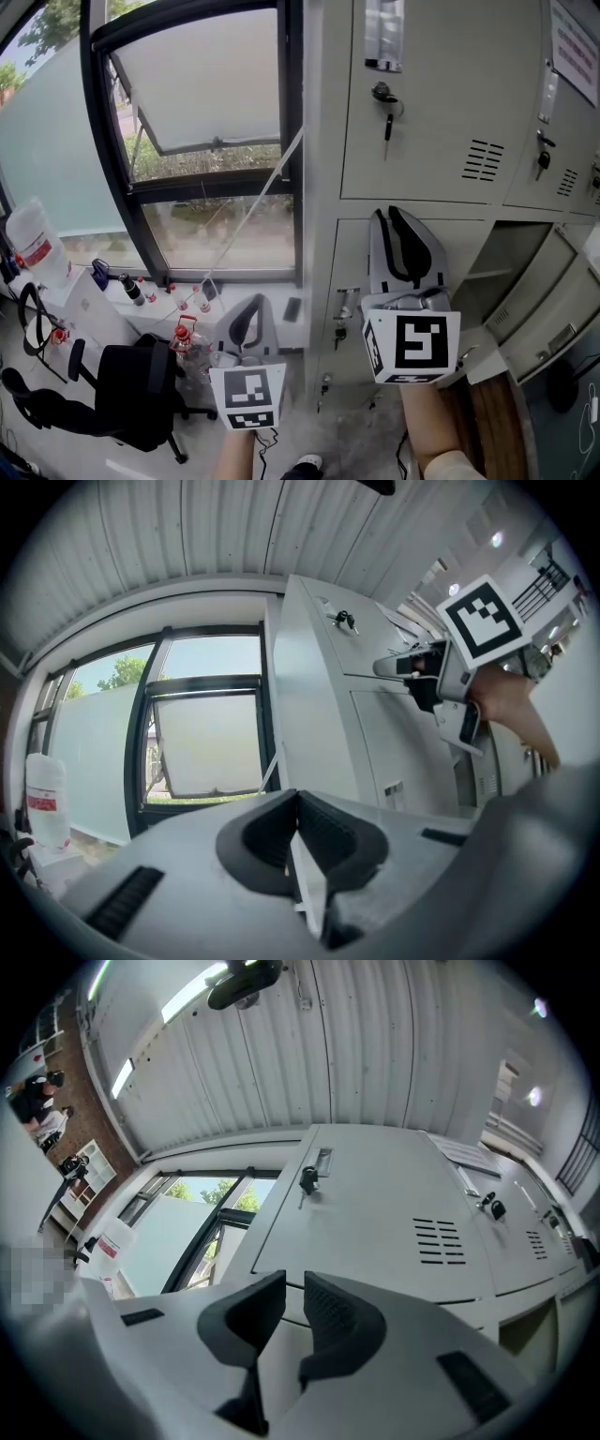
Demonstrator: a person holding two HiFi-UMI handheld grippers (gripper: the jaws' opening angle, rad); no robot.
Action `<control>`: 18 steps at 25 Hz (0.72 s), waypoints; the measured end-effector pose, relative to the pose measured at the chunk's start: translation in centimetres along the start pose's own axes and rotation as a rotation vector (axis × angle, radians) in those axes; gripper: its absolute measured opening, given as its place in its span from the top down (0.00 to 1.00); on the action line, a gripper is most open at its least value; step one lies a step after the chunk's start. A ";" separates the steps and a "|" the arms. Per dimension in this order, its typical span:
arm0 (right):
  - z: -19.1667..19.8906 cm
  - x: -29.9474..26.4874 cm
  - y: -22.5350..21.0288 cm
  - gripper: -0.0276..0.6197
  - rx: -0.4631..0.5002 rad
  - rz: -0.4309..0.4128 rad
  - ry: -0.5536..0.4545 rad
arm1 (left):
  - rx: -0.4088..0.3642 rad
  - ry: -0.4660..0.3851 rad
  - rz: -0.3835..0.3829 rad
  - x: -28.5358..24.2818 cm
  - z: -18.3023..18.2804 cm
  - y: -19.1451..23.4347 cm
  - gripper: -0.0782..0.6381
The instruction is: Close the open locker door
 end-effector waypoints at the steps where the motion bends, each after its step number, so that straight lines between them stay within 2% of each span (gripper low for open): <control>1: 0.2 0.6 -0.5 0.85 -0.009 0.008 0.008 | 0.002 -0.001 0.011 0.0 -0.1 -0.5 0.89; 7: 1.1 5.1 -4.6 0.85 -0.045 0.091 0.065 | 0.013 -0.015 0.095 -0.3 -1.1 -4.7 0.89; 11: 1.8 9.4 -8.0 0.74 -0.042 0.176 0.115 | 0.020 -0.026 0.167 -0.2 -1.8 -8.6 0.89; 18: 2.4 18.7 -14.9 0.69 -0.021 0.352 0.206 | 0.049 -0.047 0.300 0.0 -3.6 -16.9 0.89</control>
Point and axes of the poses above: the fingertips, and each gripper's own axes: x backward along the fingers, y to its left, z out of its underside, the point moved 7 cm from there along x, backward along the fingers, and after that the axes turned 5 degrees about -x, right-handed, at the moved point
